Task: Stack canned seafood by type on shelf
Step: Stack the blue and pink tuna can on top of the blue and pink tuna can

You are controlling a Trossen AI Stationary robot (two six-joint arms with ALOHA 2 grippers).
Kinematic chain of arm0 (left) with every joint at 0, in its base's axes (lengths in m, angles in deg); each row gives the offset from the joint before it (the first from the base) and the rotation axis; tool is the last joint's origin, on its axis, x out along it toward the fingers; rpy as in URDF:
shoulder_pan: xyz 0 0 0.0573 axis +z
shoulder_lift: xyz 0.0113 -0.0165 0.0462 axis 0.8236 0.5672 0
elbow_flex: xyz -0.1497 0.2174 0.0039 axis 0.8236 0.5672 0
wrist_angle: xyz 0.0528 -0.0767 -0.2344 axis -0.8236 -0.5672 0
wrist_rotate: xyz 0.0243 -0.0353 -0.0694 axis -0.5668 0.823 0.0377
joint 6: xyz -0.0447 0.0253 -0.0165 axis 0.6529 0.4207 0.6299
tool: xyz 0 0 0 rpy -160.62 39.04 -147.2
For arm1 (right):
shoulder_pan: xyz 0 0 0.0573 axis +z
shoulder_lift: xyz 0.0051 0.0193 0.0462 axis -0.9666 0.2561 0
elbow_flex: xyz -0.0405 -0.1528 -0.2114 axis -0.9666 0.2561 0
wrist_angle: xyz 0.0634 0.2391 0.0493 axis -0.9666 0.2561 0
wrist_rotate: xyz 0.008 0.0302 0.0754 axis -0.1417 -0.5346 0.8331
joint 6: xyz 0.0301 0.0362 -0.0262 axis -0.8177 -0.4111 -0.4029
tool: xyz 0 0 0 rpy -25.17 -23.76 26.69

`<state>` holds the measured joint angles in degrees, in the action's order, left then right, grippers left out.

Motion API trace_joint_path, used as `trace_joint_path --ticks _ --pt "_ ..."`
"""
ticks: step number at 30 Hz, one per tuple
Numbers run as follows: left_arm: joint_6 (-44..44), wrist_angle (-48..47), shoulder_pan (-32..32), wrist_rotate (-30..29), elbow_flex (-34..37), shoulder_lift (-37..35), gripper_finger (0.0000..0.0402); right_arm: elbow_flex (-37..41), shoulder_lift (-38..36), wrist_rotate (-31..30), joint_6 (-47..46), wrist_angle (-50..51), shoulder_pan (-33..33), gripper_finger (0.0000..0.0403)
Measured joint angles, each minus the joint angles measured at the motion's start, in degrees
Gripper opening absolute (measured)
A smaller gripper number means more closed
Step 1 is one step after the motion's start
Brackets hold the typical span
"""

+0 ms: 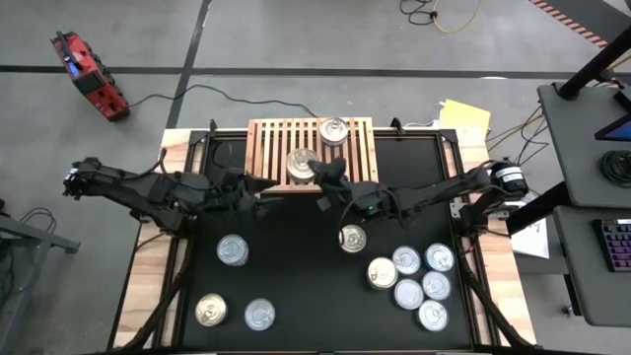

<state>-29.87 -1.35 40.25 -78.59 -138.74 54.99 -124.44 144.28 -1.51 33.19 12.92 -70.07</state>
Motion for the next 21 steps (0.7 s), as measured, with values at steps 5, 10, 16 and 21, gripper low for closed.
trace_joint_path --ticks 5,10,16,21 --pt "-6.52 -6.17 0.00 -1.88 -2.48 -0.21 0.0355 0.74 -0.54 -0.99 -1.20 1.39 -3.15 0.0182" --pt "-12.00 -11.36 0.02 -4.74 -3.01 -0.76 0.0355 0.59 -2.25 -0.34 -1.35 0.28 -6.28 0.0182" --pt "-13.69 -18.86 0.02 -10.43 -2.96 -1.37 0.0355 1.57 -4.06 -0.65 -3.25 2.62 -10.99 0.0182" --pt "-13.21 -25.34 0.04 -20.98 -2.94 -1.50 0.0355 0.47 -6.82 3.76 -12.58 7.43 -15.51 0.0182"
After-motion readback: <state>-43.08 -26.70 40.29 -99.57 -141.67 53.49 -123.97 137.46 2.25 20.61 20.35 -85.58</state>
